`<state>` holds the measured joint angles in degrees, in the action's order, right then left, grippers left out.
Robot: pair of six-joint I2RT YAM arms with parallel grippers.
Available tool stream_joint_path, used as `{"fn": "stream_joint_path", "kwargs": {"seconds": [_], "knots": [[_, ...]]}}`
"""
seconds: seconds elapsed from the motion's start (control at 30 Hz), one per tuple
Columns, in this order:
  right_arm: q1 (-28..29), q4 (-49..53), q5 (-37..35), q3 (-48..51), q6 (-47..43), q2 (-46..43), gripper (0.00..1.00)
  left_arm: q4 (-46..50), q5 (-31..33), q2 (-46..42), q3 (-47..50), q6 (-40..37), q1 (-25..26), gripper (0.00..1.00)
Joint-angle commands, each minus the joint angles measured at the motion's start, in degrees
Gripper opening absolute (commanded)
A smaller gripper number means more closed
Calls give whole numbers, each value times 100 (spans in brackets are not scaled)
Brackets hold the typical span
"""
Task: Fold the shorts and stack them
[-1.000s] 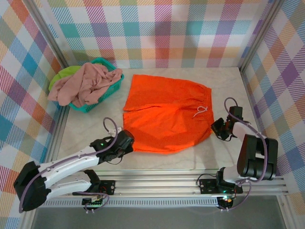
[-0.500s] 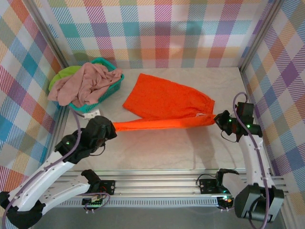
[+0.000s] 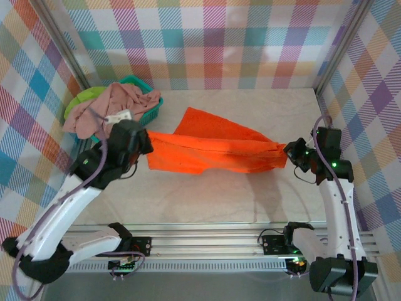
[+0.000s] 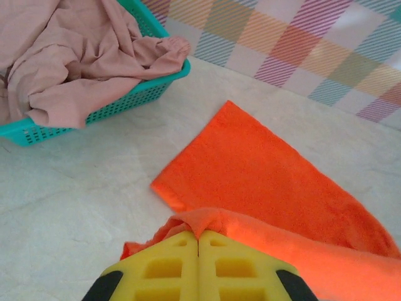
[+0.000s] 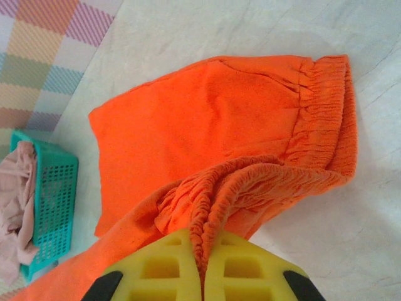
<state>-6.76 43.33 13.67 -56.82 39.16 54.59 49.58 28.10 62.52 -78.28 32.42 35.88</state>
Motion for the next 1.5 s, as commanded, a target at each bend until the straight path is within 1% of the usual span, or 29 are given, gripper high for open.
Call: {"fn": "stream_joint_path", "kwargs": {"seconds": [0.0, 0.17, 0.3, 0.47, 0.63, 0.73, 0.8, 0.83, 0.9, 0.93, 0.97, 1.0, 1.03, 1.07, 1.13, 1.2, 1.27, 1.37, 1.43, 1.47], "knots": [[8, -179, -282, -222, -47, 265, 0, -645, -495, 755, -336, -409, -342, 0], [8, -496, -523, -189, -24, 714, 0, -1112, -993, 2000, -969, -518, -631, 0], [8, -760, -620, -202, 24, 1120, 0, -1272, -1177, 2968, -1613, -614, -757, 0], [6, -1066, -743, -402, 39, 1691, 0, -1209, -1362, 4051, -2526, -650, -928, 0], [-27, -1199, -979, -721, 28, 2388, 3, -1104, -1480, 5075, -3333, -578, -1101, 0], [-87, -1378, -1014, -971, 113, 2923, 10, -1063, -1659, 5676, -3819, -423, -1237, 0], [-160, -1393, -1016, -1297, 157, 3384, 19, -1059, -1829, 6139, -4255, -343, -1334, 0], [-208, -1363, -1003, -1448, 200, 3581, 23, -1062, -1928, 6353, -4481, -333, -1367, 5], [-367, -1333, -847, -1846, 265, 4005, 43, -1010, -2210, 6885, -5151, -380, -1440, 30], [-450, -1303, -682, -2032, 270, 4159, 49, -896, -2288, 7098, -5544, -399, -1482, 38], [-543, -1222, -502, -2224, 308, 4270, 58, -716, -2341, 7306, -6004, -432, -1513, 52], [-608, -1178, -332, -2343, 336, 4295, 64, -549, -2468, 7430, -6382, -437, -1554, 63], [-633, -1215, -220, -2369, 330, 4227, 70, -448, -2609, 7443, -6572, -447, -1581, 71], [-621, -1291, -143, -2314, 304, 4085, 76, -416, -2742, 7325, -6626, -496, -1587, 76], [-562, -1657, 217, -1993, 303, 3741, 81, -559, -2968, 6917, -6191, -505, -1551, 83], [-454, -2068, 670, -1606, 328, 3454, 81, -1189, -3368, 6283, -5137, -392, -1482, 90], [-205, -2360, 978, -1350, 270, 3322, 85, -2013, -3629, 5725, -3881, -148, -1358, 99], [228, -2385, 1190, -1422, -48, 3552, 87, -2754, -3906, 5355, -2708, 169, -1177, 100], [429, -2268, 1348, -1623, -180, 3849, 89, -2971, -4066, 5352, -2290, 235, -1061, 100], [504, -2206, 1398, -1709, -214, 3988, 89, -2992, -4025, 5402, -2178, 225, -1013, 100]]}}
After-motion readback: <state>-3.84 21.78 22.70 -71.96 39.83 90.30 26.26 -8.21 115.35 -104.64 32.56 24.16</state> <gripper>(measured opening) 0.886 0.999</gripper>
